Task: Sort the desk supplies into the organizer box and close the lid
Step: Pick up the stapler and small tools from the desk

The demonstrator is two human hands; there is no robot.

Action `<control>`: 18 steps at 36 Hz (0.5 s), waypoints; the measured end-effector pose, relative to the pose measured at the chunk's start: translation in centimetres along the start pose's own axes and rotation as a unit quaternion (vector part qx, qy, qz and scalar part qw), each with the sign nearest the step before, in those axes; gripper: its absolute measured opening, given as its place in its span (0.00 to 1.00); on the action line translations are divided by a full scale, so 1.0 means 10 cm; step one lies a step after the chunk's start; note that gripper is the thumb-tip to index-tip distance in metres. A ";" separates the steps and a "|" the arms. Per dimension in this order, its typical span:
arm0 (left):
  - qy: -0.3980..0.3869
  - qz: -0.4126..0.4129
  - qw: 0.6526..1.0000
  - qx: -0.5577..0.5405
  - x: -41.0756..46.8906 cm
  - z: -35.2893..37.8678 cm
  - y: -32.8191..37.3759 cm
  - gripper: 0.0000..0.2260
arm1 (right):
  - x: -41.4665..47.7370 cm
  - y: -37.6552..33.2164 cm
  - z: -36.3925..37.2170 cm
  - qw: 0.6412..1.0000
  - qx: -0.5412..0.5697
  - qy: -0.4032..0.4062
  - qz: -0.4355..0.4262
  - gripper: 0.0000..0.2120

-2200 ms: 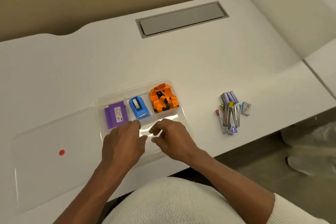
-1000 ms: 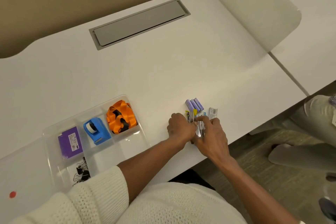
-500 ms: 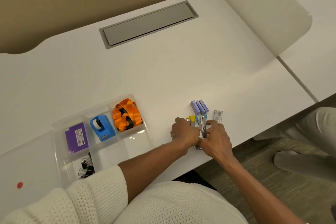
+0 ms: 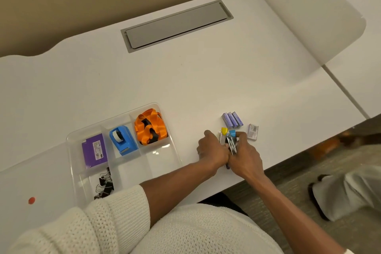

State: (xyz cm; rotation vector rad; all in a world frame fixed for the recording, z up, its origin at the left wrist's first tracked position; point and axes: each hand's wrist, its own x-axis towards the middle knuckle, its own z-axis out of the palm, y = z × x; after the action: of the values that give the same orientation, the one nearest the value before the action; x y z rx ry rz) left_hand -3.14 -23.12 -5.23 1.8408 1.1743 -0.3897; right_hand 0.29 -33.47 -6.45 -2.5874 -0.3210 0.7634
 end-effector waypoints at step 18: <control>0.064 0.050 0.991 -0.108 -0.15 -0.18 -0.14 0.10 | -0.08 -0.21 -0.11 0.995 0.103 0.014 -0.009 0.26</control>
State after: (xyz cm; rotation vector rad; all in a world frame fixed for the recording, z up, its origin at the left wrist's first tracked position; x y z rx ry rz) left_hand -5.45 -22.33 -3.97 1.7469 1.1568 -0.0851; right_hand 0.01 -32.26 -4.27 -2.3969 -0.2423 0.7131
